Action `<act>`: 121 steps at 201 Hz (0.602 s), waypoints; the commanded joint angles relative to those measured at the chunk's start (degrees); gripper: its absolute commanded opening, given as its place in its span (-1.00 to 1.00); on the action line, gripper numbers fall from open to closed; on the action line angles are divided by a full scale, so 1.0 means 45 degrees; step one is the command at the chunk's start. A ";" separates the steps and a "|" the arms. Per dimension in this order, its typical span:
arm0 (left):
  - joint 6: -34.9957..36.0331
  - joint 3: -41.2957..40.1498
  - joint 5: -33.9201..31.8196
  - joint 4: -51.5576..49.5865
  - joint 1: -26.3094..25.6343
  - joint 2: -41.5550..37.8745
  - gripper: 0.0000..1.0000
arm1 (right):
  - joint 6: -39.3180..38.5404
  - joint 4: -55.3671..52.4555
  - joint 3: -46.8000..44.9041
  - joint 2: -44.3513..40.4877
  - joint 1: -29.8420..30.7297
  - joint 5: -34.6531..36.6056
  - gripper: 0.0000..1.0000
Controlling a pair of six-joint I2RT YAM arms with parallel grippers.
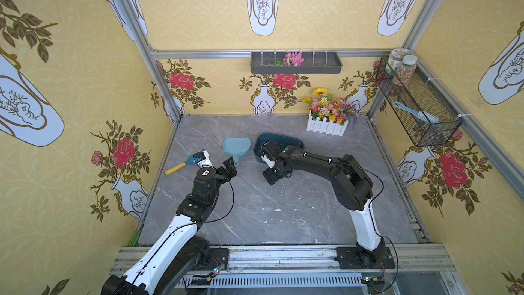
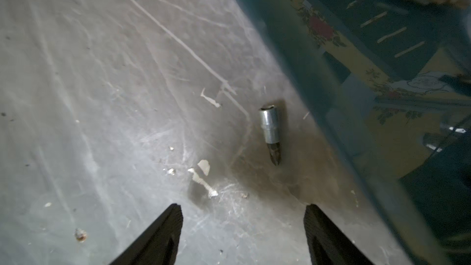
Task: Put the bit on the desktop into the storage box
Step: Pick up the screwdriver bit from the center of the board.
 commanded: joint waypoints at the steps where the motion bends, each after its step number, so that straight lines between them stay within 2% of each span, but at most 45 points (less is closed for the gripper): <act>1: 0.0115 0.0050 -0.0084 0.0153 0.0012 0.0074 1.00 | -0.0111 0.0152 0.0246 0.0240 -0.0178 0.0075 0.50; 96: 0.0258 0.0075 -0.0096 0.0182 0.0052 0.0037 1.00 | -0.0483 -0.0303 0.1715 0.1802 -0.0314 0.0546 0.12; 121: 0.0290 0.0109 -0.0113 0.0110 0.0071 -0.0036 1.00 | -0.0498 -0.0354 0.2027 0.2101 -0.0312 0.0512 -0.03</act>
